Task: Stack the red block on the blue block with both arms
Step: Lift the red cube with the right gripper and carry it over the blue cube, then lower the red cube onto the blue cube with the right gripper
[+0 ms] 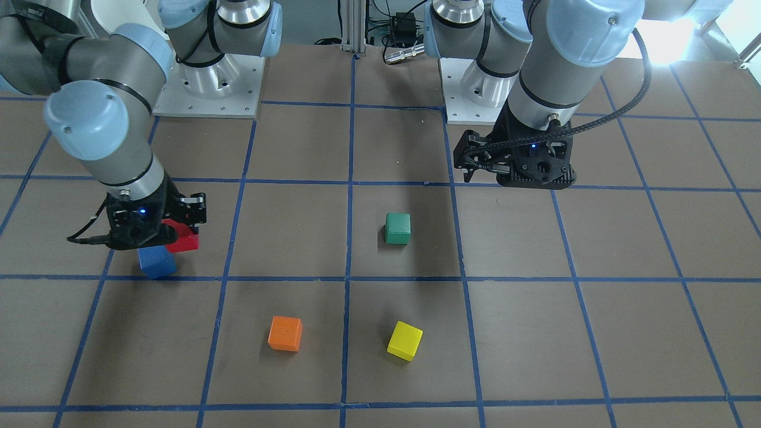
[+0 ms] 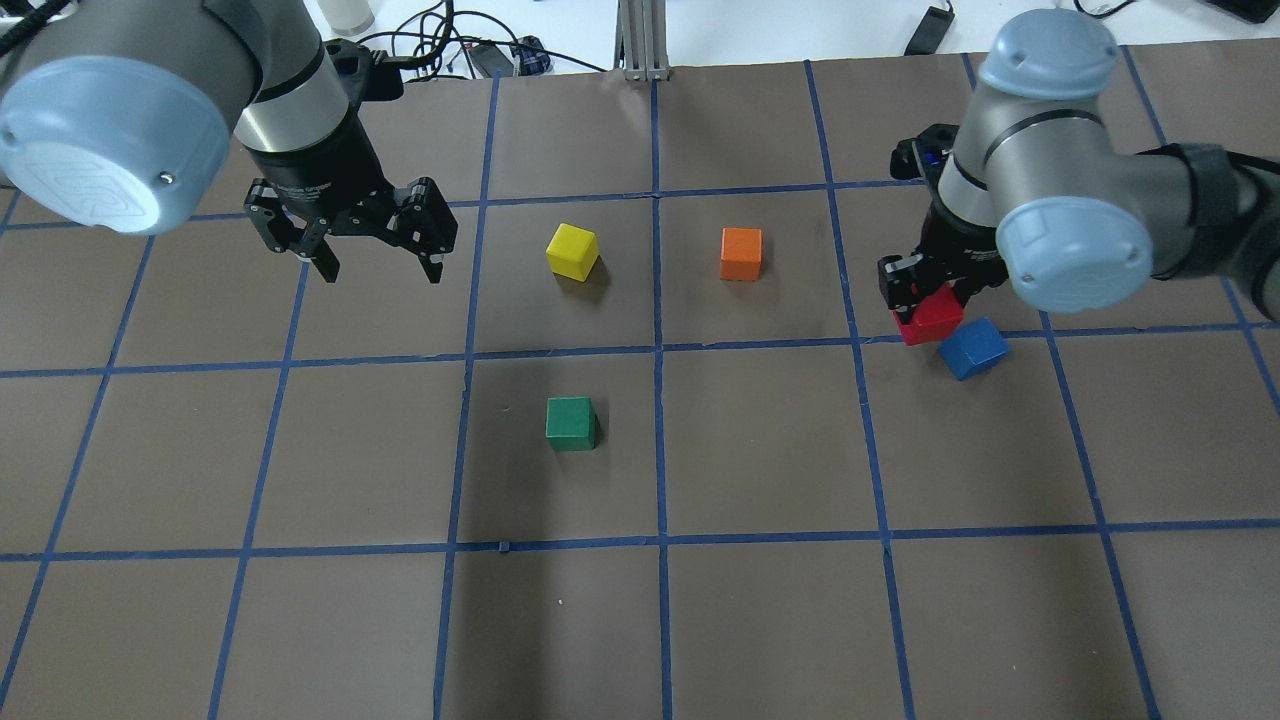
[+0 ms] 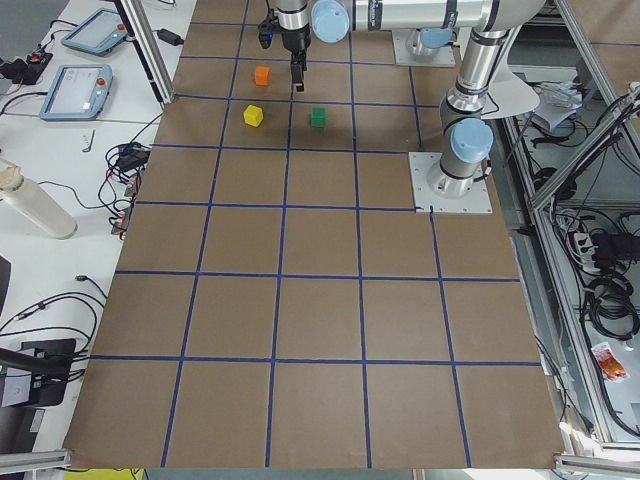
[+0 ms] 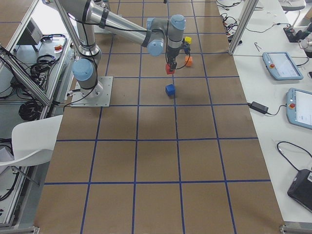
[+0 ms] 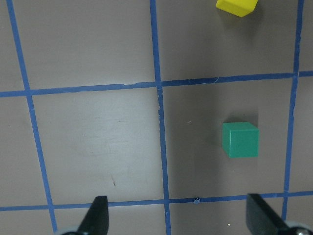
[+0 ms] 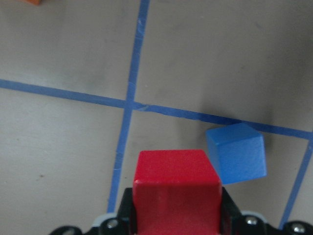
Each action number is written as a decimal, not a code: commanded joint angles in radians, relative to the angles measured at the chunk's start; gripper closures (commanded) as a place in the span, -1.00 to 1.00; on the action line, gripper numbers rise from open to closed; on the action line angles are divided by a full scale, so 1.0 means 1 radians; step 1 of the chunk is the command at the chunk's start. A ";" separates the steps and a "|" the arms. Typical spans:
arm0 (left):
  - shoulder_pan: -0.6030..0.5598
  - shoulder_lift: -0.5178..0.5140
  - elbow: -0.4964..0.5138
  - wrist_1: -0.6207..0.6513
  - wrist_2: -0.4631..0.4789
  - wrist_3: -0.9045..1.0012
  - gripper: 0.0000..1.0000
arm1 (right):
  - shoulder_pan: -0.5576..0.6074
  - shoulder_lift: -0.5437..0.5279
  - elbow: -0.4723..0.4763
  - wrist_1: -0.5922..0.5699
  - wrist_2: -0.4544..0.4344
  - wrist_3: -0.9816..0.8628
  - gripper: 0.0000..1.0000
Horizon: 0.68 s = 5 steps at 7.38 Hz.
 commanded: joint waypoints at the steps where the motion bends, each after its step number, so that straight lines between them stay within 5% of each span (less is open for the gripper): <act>1: 0.000 0.000 0.000 0.000 0.001 0.000 -1.00 | -0.110 -0.023 0.058 -0.011 -0.009 -0.232 0.77; 5: 0.000 -0.003 0.000 0.000 0.000 0.000 -1.00 | -0.131 0.002 0.074 -0.062 -0.003 -0.312 0.77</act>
